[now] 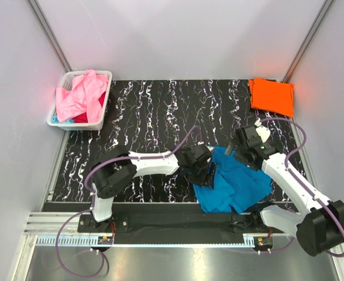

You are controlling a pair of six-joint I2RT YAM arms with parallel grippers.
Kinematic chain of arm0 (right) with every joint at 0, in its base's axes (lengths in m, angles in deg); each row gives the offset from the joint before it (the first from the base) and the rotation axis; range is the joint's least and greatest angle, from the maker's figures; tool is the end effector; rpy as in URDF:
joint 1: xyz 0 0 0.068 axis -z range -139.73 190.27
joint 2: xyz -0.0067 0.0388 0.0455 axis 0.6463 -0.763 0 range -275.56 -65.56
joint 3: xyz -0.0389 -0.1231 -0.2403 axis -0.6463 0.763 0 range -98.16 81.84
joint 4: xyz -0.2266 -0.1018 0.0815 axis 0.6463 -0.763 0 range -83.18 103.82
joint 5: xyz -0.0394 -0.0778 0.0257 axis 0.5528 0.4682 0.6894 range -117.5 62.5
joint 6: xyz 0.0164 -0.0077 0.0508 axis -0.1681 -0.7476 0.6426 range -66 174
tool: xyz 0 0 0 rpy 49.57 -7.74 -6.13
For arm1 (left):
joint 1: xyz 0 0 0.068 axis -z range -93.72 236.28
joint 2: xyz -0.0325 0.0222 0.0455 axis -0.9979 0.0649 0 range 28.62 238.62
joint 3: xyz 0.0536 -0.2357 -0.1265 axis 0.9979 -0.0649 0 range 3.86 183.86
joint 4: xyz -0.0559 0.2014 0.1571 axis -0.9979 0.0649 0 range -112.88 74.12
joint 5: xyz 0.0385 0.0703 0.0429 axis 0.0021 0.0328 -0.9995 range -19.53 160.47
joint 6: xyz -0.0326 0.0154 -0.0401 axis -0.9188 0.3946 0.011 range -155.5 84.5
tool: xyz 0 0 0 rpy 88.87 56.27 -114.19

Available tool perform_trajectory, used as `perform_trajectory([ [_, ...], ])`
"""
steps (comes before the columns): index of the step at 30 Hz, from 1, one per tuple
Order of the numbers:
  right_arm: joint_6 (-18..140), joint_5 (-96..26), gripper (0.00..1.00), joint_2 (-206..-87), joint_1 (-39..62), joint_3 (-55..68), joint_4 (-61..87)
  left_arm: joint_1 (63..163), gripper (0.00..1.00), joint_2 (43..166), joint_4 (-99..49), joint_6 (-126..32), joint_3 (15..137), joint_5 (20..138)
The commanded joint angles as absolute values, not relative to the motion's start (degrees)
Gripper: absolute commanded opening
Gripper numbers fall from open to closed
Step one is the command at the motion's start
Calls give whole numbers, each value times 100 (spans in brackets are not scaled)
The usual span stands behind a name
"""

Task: Fold and stack the t-shirts
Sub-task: Move the tshirt to the center of the board

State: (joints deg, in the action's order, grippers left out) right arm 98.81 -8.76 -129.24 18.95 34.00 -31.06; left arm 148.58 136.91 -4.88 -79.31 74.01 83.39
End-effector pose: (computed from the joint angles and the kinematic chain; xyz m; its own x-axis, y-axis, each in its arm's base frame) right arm 0.1977 0.0649 0.2469 -0.7158 0.4372 -0.5445 0.4324 0.8898 0.1460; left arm 0.1758 -0.3518 0.1698 -0.9160 0.2933 -0.2736 0.3974 0.7562 -0.5198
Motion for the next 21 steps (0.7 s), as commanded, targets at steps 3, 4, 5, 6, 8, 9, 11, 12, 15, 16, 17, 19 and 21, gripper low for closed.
perform_trajectory([
  [3,9873,-878,100,-12603,1882,3306,-3197,14877,55,13936,-532,-7962,7830,7531],
  [4,9865,-869,100,-12585,1873,3306,-3206,14877,52,13997,-313,-7962,7908,7365],
  [5,9873,-887,100,-12577,1882,3315,-3206,14868,48,14015,-267,-7919,7909,7128],
  [6,9865,-887,100,-12585,1873,3315,-3206,14877,45,14024,-232,-7892,7918,7065],
  [8,9873,-895,100,-12620,1873,3315,-3206,14868,23,14051,-75,-7866,7953,6697],
  [9,9856,-896,100,-12638,1882,3315,-3206,14859,13,14033,5,-7866,7979,6617],
  [11,9856,-913,100,-12708,1873,3297,-3197,14842,0,13963,198,-7892,8023,6319],
  [12,9856,-922,100,-12726,1873,3288,-3189,14833,0,13841,243,-7883,8023,6230],
  [15,9847,-904,100,-12796,1882,3280,-3189,14772,0,13560,515,-7909,8050,5686],
  [16,9847,-887,100,-12831,1882,3271,-3188,14737,0,13498,759,-7936,8093,5528],
  [17,9856,-904,100,-12840,1882,3253,-3180,14632,0,13427,848,-7979,8111,5256],
  [19,9856,-922,100,-12875,1882,3253,-3145,14482,0,13139,1103,-8041,8059,5026],
  [21,9856,-957,100,-12937,1882,3271,-3092,14227,0,12770,1209,-8103,7997,4710],
])
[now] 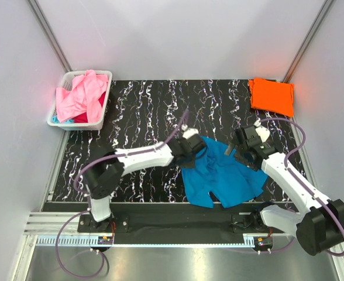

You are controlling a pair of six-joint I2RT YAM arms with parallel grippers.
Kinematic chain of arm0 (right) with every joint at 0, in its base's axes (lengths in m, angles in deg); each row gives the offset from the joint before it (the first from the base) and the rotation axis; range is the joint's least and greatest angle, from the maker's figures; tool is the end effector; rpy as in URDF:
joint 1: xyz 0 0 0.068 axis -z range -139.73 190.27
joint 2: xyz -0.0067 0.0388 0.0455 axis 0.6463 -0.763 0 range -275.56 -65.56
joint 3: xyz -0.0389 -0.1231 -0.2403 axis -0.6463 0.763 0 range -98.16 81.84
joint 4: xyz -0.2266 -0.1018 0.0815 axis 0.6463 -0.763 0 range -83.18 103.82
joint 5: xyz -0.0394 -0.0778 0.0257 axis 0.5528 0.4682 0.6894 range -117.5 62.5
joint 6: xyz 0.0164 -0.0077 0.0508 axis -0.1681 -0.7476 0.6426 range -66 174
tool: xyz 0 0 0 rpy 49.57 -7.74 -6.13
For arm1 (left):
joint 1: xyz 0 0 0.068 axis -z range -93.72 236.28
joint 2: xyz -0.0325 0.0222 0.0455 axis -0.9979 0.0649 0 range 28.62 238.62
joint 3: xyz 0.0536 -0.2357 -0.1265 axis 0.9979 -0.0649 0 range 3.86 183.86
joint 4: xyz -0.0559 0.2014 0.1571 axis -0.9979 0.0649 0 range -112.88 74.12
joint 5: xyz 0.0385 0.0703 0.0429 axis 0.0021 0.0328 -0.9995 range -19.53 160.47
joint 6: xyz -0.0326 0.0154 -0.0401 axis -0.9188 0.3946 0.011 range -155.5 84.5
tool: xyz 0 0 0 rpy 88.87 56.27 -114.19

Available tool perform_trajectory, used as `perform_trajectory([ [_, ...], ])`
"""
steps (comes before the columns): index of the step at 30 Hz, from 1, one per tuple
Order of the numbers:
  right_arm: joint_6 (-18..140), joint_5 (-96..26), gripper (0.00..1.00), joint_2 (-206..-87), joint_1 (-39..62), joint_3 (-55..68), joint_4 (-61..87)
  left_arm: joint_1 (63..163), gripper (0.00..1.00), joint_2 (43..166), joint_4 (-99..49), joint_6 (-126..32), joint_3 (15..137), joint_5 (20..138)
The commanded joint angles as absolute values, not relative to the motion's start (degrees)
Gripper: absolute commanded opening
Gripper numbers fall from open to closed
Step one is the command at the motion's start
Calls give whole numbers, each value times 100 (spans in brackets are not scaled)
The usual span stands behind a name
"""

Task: Fold and stack the t-shirts
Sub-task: Move the tshirt to the center of the board

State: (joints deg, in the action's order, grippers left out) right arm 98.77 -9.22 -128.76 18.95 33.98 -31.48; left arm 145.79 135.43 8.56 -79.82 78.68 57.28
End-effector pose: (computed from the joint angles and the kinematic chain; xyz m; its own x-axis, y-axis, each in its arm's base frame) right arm 0.1960 0.0645 0.2481 -0.7185 0.4375 -0.5406 0.4286 0.8908 0.1513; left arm 0.2021 -0.3272 0.1901 -0.8746 0.1448 -0.4627 0.2462 0.9548 -0.1667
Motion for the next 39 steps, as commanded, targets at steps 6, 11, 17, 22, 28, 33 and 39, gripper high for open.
perform_trajectory([
  [6,9820,-1124,100,-13156,1882,3350,-2934,13577,0,11837,1429,-8041,7672,4086],
  [11,9820,-1282,100,-13280,1882,3367,-2820,13050,19,11528,1719,-8015,7479,3743],
  [17,9768,-1379,100,-13341,1882,3385,-2758,12838,84,11537,1825,-8191,7294,3741],
  [22,9768,-1467,100,-13306,1882,3464,-2705,12847,86,11336,1772,-8234,7136,4548],
  [28,9794,-1546,100,-13306,1873,3543,-2600,12864,81,10642,1755,-8418,6407,4990],
  [33,9785,-1599,100,-13385,1882,3578,-2521,12864,71,10447,1737,-8639,5836,5034],
  [39,9803,-1669,100,-13394,1882,3587,-2512,12864,56,10719,1212,-8349,5791,5859],
])
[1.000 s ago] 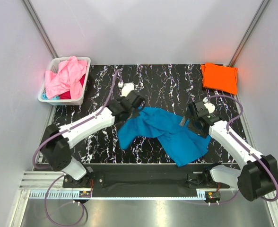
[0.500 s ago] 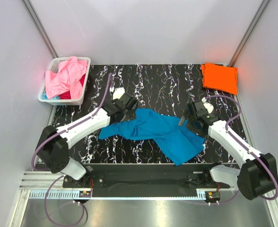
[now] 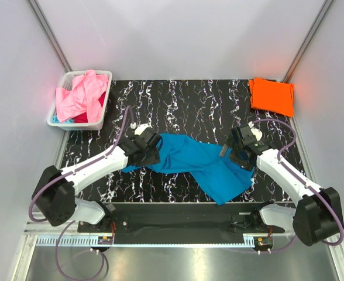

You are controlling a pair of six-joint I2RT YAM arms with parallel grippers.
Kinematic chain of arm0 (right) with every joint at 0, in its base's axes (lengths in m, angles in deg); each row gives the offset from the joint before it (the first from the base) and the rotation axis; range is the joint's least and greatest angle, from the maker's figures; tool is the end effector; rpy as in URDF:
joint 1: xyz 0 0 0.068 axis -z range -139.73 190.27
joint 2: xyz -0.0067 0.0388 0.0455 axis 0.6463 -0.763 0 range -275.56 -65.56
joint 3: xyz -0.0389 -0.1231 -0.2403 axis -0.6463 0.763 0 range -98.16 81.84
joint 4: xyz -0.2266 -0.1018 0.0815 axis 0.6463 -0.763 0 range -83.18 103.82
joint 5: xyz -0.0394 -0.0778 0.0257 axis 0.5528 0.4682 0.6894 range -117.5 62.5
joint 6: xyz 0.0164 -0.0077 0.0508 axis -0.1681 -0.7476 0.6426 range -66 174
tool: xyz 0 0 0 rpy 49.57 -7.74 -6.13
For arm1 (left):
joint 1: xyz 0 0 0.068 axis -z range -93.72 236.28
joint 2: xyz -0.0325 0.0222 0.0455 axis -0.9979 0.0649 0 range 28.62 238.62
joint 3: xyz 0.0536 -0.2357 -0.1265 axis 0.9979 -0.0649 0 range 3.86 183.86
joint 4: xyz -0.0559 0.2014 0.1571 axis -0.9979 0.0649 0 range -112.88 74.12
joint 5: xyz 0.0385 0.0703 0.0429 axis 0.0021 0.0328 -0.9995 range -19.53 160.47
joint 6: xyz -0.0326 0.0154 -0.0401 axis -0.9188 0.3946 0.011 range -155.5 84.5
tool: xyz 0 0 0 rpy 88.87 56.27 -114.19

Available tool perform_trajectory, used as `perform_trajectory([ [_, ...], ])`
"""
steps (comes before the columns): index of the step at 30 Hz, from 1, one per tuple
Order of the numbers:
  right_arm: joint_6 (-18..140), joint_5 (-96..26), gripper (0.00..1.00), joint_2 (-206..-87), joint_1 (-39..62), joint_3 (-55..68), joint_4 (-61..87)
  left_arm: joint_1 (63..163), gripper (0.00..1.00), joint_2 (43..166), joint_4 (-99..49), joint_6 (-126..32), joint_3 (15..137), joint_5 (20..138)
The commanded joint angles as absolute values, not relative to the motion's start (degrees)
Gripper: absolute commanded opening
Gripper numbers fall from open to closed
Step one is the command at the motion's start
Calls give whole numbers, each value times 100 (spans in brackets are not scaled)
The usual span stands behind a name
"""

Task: Fold and stack the t-shirts
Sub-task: Move the tshirt to the center of the board, then flatten the tshirt out

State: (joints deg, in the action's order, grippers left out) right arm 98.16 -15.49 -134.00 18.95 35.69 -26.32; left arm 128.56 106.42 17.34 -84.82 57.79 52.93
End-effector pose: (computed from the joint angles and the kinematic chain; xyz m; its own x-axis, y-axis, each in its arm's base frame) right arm 0.2103 0.0741 0.2251 -0.7776 0.4281 -0.4605 0.3847 0.9032 0.1902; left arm 0.1994 -0.1667 0.2301 -0.8464 -0.2077 -0.4904 -0.1499 0.9765 -0.1548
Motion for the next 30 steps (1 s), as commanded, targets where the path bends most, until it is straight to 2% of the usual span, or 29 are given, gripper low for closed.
perform_trajectory([
  [1,9794,-1652,100,-13376,1882,3596,-2503,12864,55,10763,1140,-8305,5800,6121],
  [8,9812,-1590,100,-13288,1882,3631,-2512,12855,55,11097,1016,-8507,5791,6554],
  [22,9768,-1581,100,-13297,1873,3614,-2512,12855,55,11659,1254,-8780,5800,6124],
  [28,9759,-1581,100,-13209,1882,3596,-2529,12847,44,12090,1245,-8771,5993,5913],
  [30,9741,-1590,100,-13192,1873,3578,-2538,12829,34,12178,1245,-8736,6116,5826],
])
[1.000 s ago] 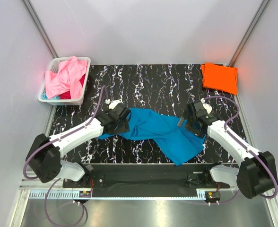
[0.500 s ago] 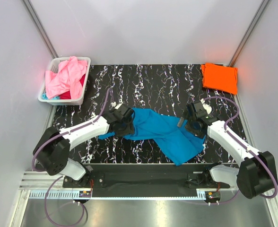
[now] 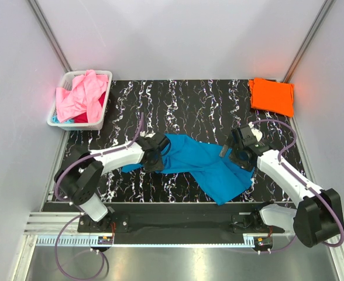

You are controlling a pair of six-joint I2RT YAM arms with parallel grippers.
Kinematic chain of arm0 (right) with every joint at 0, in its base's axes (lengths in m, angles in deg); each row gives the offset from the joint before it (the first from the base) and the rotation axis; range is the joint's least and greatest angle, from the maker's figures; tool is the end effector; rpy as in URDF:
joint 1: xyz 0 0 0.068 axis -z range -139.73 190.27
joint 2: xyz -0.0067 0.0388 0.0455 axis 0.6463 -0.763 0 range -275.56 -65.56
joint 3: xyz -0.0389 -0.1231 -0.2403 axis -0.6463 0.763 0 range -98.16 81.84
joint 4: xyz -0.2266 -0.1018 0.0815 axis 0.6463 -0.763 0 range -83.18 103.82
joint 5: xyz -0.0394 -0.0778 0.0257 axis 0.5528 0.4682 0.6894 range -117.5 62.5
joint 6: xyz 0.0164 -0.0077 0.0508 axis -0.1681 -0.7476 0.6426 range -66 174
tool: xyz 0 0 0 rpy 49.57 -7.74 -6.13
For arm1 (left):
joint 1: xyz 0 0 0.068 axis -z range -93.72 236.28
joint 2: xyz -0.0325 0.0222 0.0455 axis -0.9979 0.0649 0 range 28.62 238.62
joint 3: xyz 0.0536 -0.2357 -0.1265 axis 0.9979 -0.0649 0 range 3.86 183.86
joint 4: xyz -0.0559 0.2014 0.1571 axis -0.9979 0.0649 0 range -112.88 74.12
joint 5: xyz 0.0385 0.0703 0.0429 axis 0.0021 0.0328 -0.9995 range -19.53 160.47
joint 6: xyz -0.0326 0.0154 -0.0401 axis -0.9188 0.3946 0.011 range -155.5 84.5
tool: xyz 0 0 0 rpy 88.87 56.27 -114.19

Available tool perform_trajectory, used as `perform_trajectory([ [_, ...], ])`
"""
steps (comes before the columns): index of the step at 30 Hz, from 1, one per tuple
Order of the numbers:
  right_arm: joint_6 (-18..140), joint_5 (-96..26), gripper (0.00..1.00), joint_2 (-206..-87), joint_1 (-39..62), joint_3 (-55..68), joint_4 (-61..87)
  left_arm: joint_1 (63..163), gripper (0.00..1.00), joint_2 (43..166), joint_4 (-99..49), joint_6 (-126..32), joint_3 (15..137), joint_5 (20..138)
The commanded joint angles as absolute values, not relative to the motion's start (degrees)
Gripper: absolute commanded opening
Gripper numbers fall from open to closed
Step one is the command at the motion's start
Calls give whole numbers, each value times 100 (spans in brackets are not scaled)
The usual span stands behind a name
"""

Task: Fold and stack the t-shirts
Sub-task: Flatten the tshirt out

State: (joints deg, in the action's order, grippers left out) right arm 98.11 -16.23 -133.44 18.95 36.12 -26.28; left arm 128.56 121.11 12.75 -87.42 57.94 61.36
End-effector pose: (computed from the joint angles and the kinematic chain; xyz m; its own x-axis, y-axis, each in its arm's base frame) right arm 0.2083 0.0738 0.2247 -0.7811 0.4280 -0.4546 0.3789 0.9036 0.1998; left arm 0.2189 -0.1914 0.1671 -0.9362 -0.1991 -0.2895 -0.1700 0.9778 -0.1227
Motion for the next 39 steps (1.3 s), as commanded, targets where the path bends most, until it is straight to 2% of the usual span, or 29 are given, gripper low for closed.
perform_trajectory([
  [1,9724,-1590,100,-13200,1873,3570,-2555,12829,30,12240,1245,-8736,6160,5790],
  [3,9724,-1607,100,-13183,1873,3561,-2599,12786,20,12258,1254,-8675,6291,5711],
  [4,9715,-1616,100,-13174,1882,3578,-2608,12768,12,12223,1254,-8657,6318,5693],
  [7,9741,-1625,100,-13104,1873,3666,-2626,12715,0,12039,1332,-8595,6467,5614],
  [18,9794,-1713,100,-13227,1873,3736,-2573,12706,0,10941,2071,-8332,7091,4956],
  [25,9751,-1976,97,-13288,1873,3781,-2337,12390,0,11070,2141,-8068,7829,4814],
  [27,9680,-2212,89,-13376,1882,3746,-2257,12337,0,11167,2150,-8042,7961,4797],
  [28,9610,-2275,72,-13411,1882,3711,-2179,12311,0,11246,2150,-8041,7988,4762],
  [30,9540,-2433,50,-13499,1882,3649,-2090,12232,0,11291,2141,-8033,8032,4657],
  [31,9531,-2434,31,-13525,1882,3631,-2029,12188,0,11308,2141,-8032,8050,4604],
  [32,9522,-2434,25,-13561,1882,3622,-1976,12135,0,11361,2133,-8006,8067,4577],
  [34,9495,-2407,16,-13596,1882,3605,-1862,11916,0,11396,2098,-7962,8155,4559],
  [36,9443,-2494,14,-13684,1882,3596,-1756,11662,0,11449,1975,-7927,8181,4585],
  [37,9434,-2521,16,-13701,1882,3631,-1625,11564,0,11467,1913,-7936,8242,4612],
  [38,9425,-2556,24,-13736,1882,3701,-1546,11476,0,11493,1791,-7936,8287,4638],
  [39,9425,-2618,26,-13745,1882,3736,-1467,11302,0,11563,1738,-7979,8330,4691],
])
